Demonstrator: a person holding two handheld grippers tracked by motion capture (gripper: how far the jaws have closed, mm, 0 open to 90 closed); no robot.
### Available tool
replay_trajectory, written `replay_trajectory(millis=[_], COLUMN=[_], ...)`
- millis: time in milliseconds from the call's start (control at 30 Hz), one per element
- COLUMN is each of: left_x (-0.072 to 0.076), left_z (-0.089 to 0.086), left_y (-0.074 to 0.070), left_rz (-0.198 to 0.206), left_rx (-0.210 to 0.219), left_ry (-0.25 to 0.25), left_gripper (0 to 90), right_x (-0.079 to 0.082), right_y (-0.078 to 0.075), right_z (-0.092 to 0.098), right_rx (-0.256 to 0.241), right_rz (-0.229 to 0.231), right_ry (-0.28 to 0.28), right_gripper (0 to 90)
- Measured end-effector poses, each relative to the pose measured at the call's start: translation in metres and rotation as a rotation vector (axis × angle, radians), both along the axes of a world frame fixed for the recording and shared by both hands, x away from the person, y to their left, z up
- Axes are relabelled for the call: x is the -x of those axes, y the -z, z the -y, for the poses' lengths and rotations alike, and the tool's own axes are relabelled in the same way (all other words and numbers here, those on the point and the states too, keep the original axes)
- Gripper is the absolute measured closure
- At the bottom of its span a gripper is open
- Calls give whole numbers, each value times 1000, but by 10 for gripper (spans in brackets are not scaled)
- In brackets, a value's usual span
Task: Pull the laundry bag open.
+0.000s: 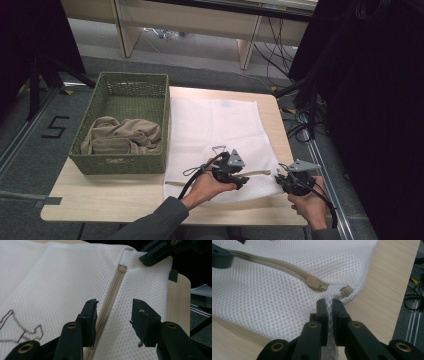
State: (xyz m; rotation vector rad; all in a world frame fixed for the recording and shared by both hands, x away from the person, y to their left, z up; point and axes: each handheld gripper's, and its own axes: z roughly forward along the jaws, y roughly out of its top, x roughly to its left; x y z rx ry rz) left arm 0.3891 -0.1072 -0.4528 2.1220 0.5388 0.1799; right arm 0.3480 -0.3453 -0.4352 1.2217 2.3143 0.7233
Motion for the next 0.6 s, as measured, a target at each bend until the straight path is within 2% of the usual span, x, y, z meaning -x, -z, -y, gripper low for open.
replay_trajectory(millis=[100, 200, 267, 333, 400, 433, 500, 600], left_x=[-3, -4, -6, -8, -9, -11, -13, -13], left_z=[16, 21, 26, 29, 31, 33, 35, 36], left_y=[0, 1, 2, 2, 4, 5, 7, 9], left_rz=[14, 12, 15, 12, 2, 15, 14, 13], left_rx=[2, 7, -6, -5, 2, -22, -40, -48], left_ry=[20, 29, 35, 41, 38, 37, 46, 38], left_gripper=[606, 646, 685, 789, 826, 848, 871, 890], right_x=[0, 1, 0, 0, 0, 0, 0, 1], right_y=[-2, -3, -3, -3, -4, -5, -4, -5], right_z=[-1, -1, -2, -2, -2, -2, -3, -4], right_rx=[4, 2, 3, 6, 3, 5, 10, 6], right_rz=[6, 6, 10, 13, 14, 14, 19, 14], right_ry=[-8, -9, -10, -14, -20, -19, -25, -20], right_gripper=[865, 865, 865, 865, 865, 865, 865, 865])
